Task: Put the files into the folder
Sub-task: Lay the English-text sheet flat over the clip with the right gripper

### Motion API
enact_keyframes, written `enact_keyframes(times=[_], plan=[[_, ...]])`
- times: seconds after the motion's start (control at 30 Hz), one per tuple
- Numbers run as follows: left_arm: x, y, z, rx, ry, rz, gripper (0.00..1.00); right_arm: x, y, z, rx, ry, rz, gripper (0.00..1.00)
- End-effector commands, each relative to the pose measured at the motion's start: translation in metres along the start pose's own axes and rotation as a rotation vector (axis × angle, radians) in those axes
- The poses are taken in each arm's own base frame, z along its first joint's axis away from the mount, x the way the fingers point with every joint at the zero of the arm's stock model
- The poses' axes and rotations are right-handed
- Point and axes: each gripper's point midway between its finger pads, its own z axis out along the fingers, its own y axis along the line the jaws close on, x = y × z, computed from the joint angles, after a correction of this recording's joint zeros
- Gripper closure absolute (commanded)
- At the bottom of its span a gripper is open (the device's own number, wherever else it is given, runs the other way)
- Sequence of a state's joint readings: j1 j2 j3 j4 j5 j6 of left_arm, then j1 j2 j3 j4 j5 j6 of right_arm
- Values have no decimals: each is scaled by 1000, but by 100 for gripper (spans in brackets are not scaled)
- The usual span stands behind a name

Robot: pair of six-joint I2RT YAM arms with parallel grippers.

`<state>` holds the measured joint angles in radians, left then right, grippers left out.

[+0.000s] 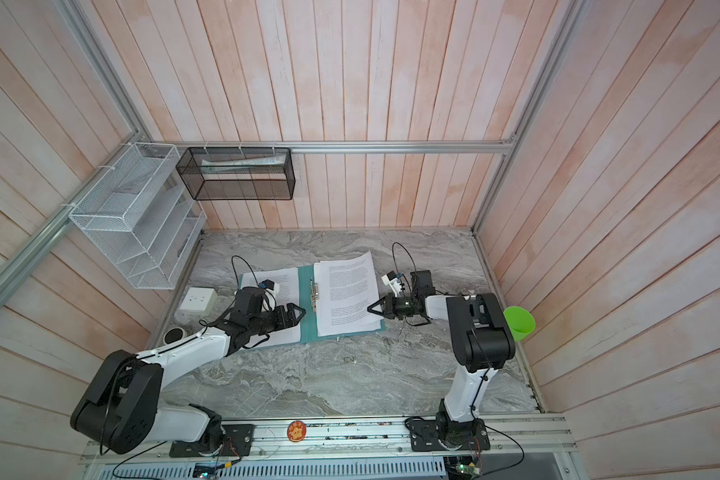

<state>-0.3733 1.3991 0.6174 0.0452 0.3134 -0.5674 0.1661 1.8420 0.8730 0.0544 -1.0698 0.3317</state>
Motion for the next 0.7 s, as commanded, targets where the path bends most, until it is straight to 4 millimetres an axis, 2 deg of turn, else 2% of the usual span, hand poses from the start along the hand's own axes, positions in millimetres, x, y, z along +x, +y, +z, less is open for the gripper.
enact_keyframes(times=[0.0,0.33,0.67], plan=[[-3,0,2,1,0,22,10,6,3,7,-29,53,-16,100],[-3,-1,5,8,8,25,10,16,6,11,-45,118,-28,100],[-2,0,4,4,9,32,10,22,11,-1,-50,121,-45,100]])
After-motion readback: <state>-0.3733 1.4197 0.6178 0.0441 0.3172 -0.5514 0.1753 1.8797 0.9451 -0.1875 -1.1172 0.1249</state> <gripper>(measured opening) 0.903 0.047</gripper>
